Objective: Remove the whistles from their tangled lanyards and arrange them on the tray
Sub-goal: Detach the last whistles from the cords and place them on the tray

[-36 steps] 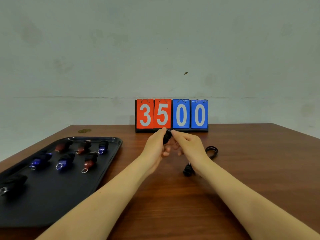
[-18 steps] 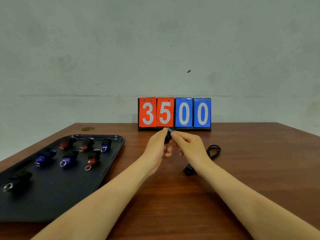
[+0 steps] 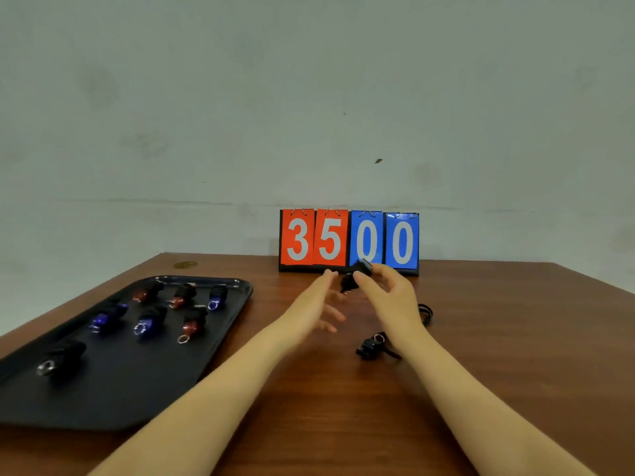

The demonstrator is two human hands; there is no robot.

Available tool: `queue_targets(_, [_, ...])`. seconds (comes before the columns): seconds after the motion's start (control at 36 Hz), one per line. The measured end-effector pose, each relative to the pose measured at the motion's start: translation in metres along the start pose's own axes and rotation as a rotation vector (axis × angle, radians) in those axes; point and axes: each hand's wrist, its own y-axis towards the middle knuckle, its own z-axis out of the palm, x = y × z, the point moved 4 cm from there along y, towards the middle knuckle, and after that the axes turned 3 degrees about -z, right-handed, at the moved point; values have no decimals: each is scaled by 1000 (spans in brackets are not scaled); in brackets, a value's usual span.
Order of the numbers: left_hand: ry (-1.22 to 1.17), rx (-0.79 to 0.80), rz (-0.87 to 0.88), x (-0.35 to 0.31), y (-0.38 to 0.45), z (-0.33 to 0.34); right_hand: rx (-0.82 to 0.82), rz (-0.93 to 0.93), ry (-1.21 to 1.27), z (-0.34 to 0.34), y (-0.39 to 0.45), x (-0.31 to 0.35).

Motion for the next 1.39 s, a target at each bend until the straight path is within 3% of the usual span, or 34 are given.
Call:
queue_targets(0.14, [145,-194,106,-30,-16,-25,-46,20,-41,3,-9,25])
queue_targets(0.31, [405,-252,278,-64,-73,-77,206,33,-230,42,-51,54])
queue_targets(0.42, [624,-299,216,-60,-116,-145,331,21,-289,72,-72,73])
queue_targets(0.56, [672,-424,73,-31,-164,-237,437,89,-250,130,-93,88])
queue_targets(0.78, [869,-658,19,34,-198,-332,541,156,-255,221,-105,86])
queue_targets(1.0, [766,-681,-74,67,-214,-350,563,234,-226,270,-109,76])
queue_targets(1.39, [862,-707,48,69,-216,-342,484,377,-160,274,-103,59])
